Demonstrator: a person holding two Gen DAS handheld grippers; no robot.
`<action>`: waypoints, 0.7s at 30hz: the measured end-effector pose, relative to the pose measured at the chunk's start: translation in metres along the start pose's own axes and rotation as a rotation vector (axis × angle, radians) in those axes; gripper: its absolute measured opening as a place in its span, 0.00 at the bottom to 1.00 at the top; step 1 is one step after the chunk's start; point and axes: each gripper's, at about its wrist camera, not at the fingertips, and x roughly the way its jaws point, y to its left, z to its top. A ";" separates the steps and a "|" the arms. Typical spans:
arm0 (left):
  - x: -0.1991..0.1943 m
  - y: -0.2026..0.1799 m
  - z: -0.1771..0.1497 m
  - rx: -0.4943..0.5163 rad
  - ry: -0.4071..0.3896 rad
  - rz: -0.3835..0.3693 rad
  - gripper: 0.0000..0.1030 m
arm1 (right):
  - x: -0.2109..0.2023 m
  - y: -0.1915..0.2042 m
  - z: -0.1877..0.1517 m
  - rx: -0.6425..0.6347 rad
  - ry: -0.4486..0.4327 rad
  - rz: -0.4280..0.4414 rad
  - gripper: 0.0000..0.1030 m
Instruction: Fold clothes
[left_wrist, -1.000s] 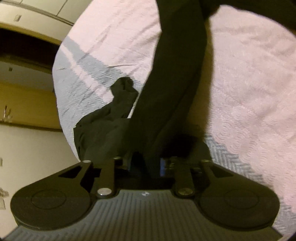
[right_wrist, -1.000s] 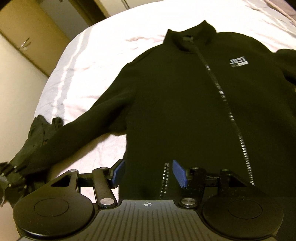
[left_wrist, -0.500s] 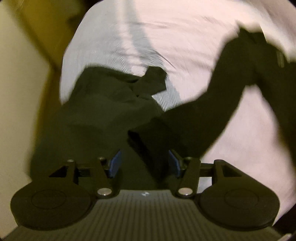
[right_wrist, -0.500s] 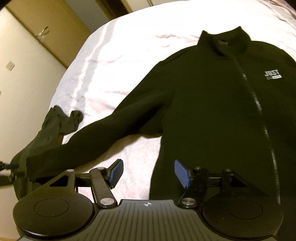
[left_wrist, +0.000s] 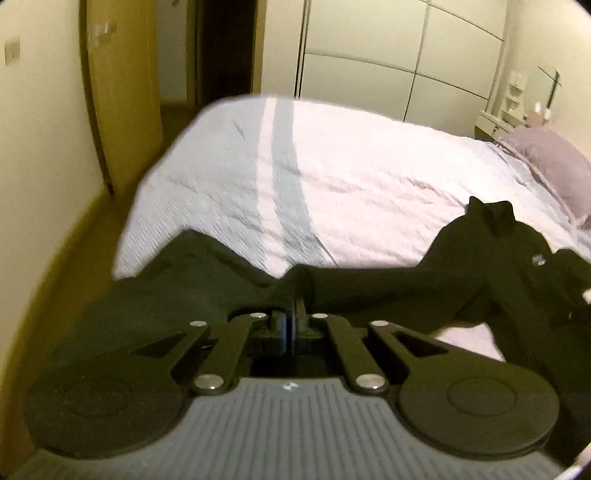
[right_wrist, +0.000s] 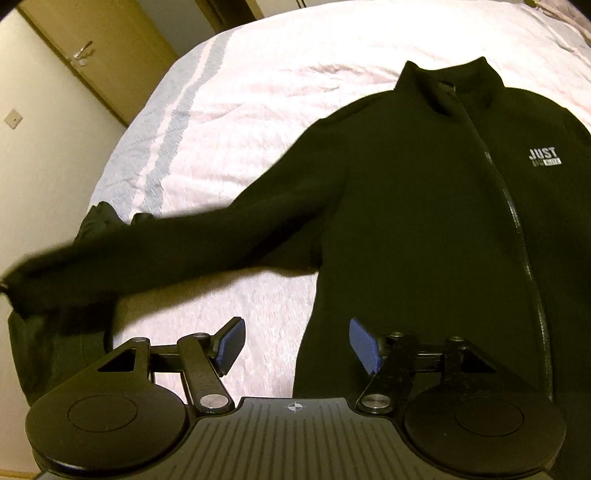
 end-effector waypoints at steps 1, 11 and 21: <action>-0.004 -0.001 -0.003 0.024 -0.025 0.015 0.01 | 0.002 0.001 0.000 0.000 0.004 0.002 0.64; -0.007 0.016 -0.012 -0.078 -0.044 0.030 0.11 | 0.009 0.009 -0.004 -0.022 0.038 0.023 0.65; 0.007 0.044 0.032 -0.333 0.022 -0.106 0.25 | 0.007 0.002 -0.006 0.003 0.025 -0.002 0.65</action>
